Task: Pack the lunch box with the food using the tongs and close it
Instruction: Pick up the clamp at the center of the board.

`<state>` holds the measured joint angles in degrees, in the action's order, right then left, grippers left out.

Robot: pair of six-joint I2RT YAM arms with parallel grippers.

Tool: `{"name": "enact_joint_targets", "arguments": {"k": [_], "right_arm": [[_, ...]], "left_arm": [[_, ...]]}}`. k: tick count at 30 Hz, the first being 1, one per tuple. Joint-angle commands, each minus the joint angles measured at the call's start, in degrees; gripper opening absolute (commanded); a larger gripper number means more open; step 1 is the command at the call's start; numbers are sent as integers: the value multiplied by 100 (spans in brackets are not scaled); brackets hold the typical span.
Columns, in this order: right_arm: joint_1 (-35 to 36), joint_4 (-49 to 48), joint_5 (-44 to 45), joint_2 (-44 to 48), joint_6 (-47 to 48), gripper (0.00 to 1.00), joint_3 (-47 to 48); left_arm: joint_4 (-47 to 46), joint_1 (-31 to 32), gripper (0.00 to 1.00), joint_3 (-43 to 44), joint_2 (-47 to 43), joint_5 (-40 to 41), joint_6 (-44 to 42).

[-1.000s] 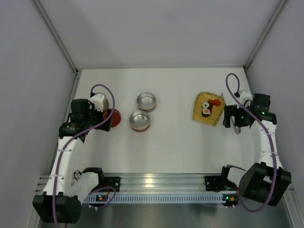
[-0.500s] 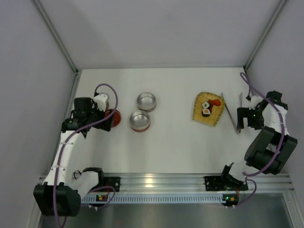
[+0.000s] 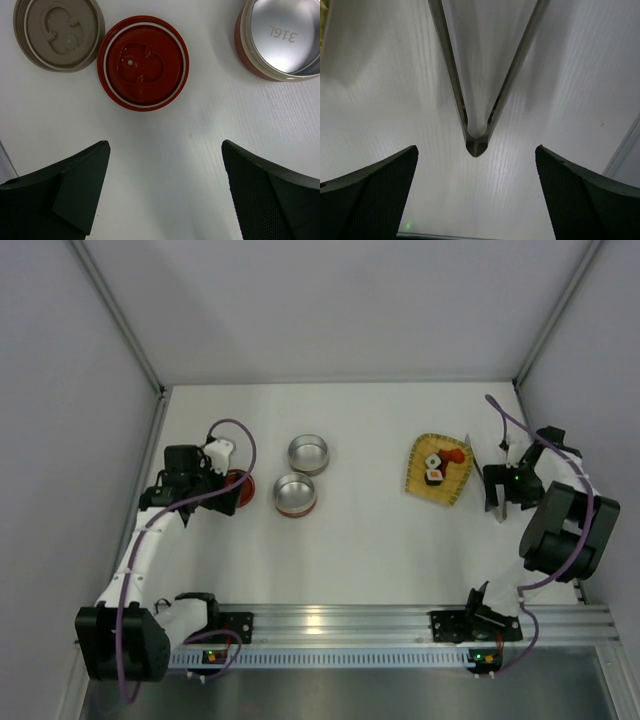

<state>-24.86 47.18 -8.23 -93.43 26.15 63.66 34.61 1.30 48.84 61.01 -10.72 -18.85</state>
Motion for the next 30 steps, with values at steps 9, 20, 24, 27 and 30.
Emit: {"name": "enact_joint_targets", "arguments": {"k": [9, 20, 24, 27, 30], "right_arm": [[491, -1140, 392, -1054, -761, 99, 463], [649, -1668, 173, -1652, -971, 88, 779], [649, -1642, 120, -1802, -998, 84, 903], [649, -1721, 102, -1741, -928, 82, 736], [649, -1800, 76, -1714, -893, 78, 613]], "left_arm": [[-508, 11, 98, 73, 200, -115, -13], [-684, 11, 98, 91, 525, -123, 92], [-728, 11, 98, 178, 622, -115, 92], [-728, 11, 98, 240, 657, -27, 83], [-745, 11, 98, 240, 666, -53, 75]]}}
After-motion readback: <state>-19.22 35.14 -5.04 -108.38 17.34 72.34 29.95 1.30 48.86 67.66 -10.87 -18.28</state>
